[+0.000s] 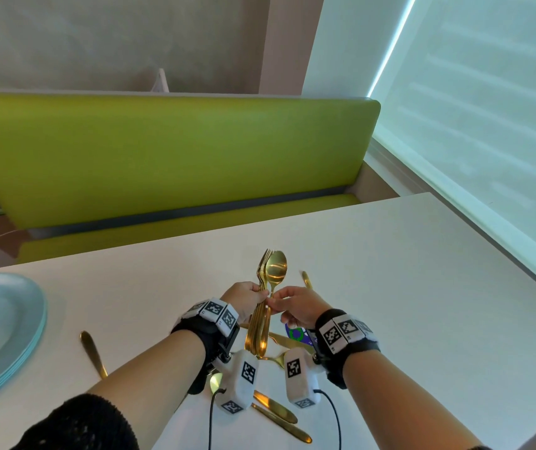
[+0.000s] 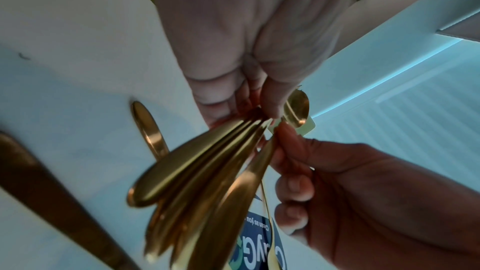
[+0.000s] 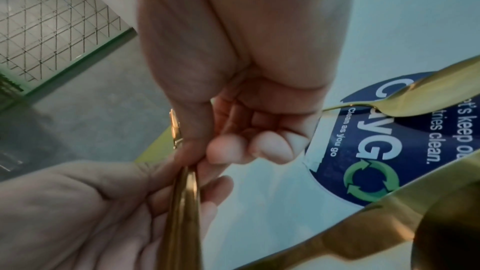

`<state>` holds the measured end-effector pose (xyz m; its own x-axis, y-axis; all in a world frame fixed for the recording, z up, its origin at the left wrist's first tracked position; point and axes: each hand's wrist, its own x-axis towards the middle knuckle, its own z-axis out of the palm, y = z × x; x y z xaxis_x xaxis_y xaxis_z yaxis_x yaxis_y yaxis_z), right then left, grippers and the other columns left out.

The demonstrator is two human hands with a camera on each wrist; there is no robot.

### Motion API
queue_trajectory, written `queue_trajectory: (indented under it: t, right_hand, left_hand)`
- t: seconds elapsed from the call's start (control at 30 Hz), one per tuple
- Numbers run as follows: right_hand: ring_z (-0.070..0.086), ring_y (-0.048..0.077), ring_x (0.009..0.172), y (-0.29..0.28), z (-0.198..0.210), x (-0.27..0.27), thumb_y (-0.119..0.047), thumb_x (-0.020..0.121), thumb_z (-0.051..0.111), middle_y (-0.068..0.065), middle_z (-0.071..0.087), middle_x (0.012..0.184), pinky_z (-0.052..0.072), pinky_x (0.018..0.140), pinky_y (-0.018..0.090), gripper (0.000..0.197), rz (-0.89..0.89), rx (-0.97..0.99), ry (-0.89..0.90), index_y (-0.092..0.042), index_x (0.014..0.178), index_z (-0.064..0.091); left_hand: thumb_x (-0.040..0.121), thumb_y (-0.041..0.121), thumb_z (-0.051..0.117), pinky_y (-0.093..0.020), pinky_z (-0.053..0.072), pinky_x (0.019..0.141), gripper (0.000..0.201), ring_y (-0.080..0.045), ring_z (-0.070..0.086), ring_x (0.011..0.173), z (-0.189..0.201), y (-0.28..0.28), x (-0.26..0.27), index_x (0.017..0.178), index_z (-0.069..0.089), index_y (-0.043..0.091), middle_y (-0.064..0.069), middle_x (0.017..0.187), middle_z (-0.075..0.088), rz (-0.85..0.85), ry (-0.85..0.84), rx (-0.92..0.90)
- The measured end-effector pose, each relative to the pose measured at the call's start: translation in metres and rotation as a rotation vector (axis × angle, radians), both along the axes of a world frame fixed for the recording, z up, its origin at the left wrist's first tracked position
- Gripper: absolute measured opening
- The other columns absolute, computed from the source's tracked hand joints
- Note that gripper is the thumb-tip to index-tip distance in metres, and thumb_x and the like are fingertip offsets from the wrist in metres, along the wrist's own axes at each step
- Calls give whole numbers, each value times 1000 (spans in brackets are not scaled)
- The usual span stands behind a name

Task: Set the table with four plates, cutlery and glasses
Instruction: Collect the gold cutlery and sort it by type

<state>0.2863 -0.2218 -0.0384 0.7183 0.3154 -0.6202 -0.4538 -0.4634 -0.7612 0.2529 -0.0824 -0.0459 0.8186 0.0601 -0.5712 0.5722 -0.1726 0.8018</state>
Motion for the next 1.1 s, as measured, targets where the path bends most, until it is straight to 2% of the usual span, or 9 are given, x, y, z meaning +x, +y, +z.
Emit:
queue_trajectory:
  t: [0.23, 0.47, 0.57, 0.63, 0.7, 0.8, 0.97, 1.03, 1.1]
  right_hand:
    - [48, 3, 37, 5, 0, 0, -12, 90, 62, 3, 67, 75, 36, 43, 17, 20, 18, -14, -13, -15, 72, 55]
    - [49, 5, 45, 13, -2, -6, -17, 87, 66, -4, 70, 64, 34, 44, 16, 15, 52, -75, -119, -15, 72, 64]
    - [48, 4, 49, 19, -2, -9, -24, 86, 67, -8, 71, 64, 34, 45, 15, 13, 88, -142, -175, -17, 75, 68]
    - [49, 4, 53, 22, -2, -8, -27, 87, 66, -8, 72, 70, 36, 48, 15, 13, 135, -178, -193, -18, 79, 72]
    - [49, 5, 57, 25, -1, -7, -28, 86, 67, -3, 73, 81, 37, 50, 16, 16, 178, -208, -206, -14, 87, 74]
    - [49, 5, 59, 29, -2, -3, -26, 85, 68, -4, 66, 74, 38, 51, 16, 19, 234, -255, -232, -13, 98, 74]
    - [51, 6, 59, 27, 4, 7, -24, 88, 65, -9, 64, 74, 39, 51, 17, 14, 227, -260, -216, -17, 97, 72]
    - [59, 10, 66, 19, 6, 18, -25, 89, 62, -6, 68, 82, 44, 53, 19, 18, 166, -384, -237, -14, 99, 71]
    - [66, 19, 90, 5, 3, 29, -25, 91, 55, 3, 69, 100, 52, 67, 23, 28, 189, -667, -302, -9, 110, 66]
  left_hand:
    - [92, 26, 56, -50, 54, 91, 14, -37, 66, 105, 9, 1, -5, 83, 61, 16, -14, 93, 66, 19, 12, -69]
    - [93, 20, 56, -46, 52, 92, 14, -30, 65, 88, 4, 9, -5, 82, 59, 13, -13, 84, 66, 55, 77, -124]
    - [93, 17, 54, -47, 51, 93, 13, -29, 62, 87, 0, 13, -6, 82, 58, 11, -16, 88, 63, 87, 101, -132]
    - [94, 17, 53, -44, 53, 89, 14, -29, 62, 87, -2, 16, -7, 84, 58, 10, -15, 90, 63, 95, 108, -124]
    - [95, 17, 51, -40, 54, 77, 18, -28, 63, 79, -4, 17, -7, 82, 59, 7, -15, 85, 64, 108, 116, -148]
    - [97, 14, 45, -29, 52, 61, 25, -20, 62, 61, -3, 19, -8, 79, 58, 4, -13, 72, 63, 153, 118, -183]
    - [101, 16, 39, -30, 51, 62, 28, -19, 62, 65, -6, 27, -5, 79, 53, 5, -10, 76, 64, 235, 97, -151]
    - [101, 14, 36, -28, 47, 59, 29, -18, 58, 63, -8, 34, -4, 79, 51, 5, -7, 75, 61, 281, 90, -155]
    - [101, 12, 35, -28, 46, 59, 25, -18, 56, 63, -9, 41, -4, 83, 50, 4, -7, 75, 58, 310, 78, -155]
